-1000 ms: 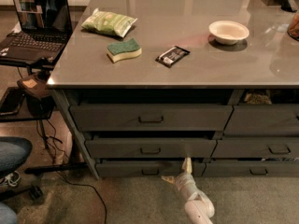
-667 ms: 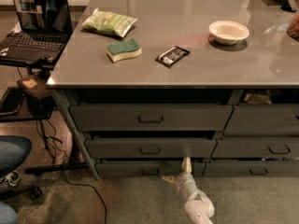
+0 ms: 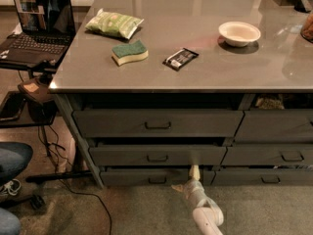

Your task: Open bottom drawer

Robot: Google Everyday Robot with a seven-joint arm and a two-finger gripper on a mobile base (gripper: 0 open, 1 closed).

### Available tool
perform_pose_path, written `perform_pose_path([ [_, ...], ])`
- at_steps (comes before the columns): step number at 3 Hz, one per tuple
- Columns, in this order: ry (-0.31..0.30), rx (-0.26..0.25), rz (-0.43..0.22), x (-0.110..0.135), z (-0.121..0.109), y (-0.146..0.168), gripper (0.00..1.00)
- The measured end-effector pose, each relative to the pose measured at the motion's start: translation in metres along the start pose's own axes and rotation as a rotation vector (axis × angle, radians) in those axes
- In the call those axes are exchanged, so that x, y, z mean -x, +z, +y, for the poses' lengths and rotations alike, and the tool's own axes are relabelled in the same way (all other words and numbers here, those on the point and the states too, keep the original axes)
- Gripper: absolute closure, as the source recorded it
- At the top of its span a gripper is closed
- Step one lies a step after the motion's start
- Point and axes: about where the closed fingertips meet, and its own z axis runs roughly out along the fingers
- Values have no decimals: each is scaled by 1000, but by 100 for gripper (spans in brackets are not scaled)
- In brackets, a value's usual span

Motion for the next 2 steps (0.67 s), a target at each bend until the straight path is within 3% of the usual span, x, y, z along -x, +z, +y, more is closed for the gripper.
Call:
perform_pose_path([
  [1, -194, 121, 101, -25, 59, 41, 0],
  [2, -227, 145, 115, -27, 67, 44, 0],
])
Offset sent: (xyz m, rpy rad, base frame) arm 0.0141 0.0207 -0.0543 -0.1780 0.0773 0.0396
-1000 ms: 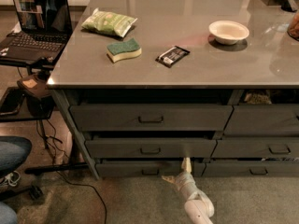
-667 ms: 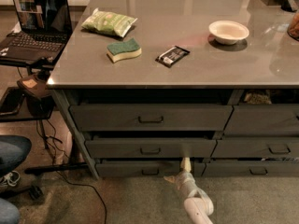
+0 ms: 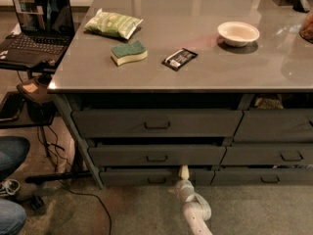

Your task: Open bottom drawer

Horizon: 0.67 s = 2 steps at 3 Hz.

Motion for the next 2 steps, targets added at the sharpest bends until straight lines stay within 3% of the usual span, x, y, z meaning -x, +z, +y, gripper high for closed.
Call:
perform_pose_path([
  [2, -20, -12, 10, -1, -4, -1, 0],
])
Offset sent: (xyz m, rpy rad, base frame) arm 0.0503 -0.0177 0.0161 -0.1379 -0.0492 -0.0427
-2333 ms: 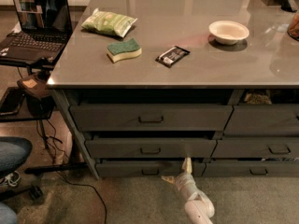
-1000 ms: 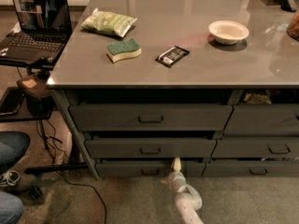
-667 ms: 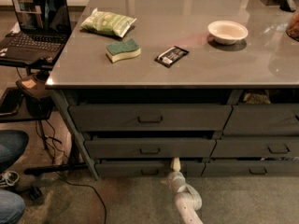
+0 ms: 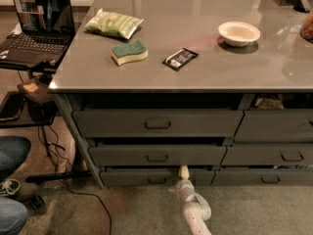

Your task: Open bottom drawer

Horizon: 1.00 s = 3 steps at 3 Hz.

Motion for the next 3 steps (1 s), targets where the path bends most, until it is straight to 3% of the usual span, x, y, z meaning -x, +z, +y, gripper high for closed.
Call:
perform_pose_path([
  [1, 0, 0, 0, 0, 0, 0, 0],
  [3, 0, 0, 0, 0, 0, 0, 42],
])
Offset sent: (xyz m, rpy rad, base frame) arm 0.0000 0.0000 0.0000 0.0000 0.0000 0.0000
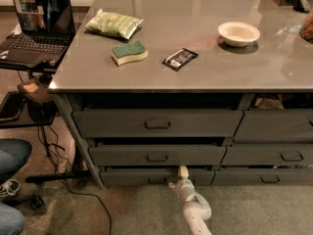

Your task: Open bottom drawer

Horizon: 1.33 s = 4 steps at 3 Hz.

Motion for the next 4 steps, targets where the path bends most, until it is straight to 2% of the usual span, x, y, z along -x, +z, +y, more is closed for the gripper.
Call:
perform_pose_path([
  [2, 0, 0, 0, 3, -7, -6, 89],
  [3, 0, 0, 0, 6, -14, -10, 100],
  [4, 0, 0, 0, 9, -20, -11, 100],
])
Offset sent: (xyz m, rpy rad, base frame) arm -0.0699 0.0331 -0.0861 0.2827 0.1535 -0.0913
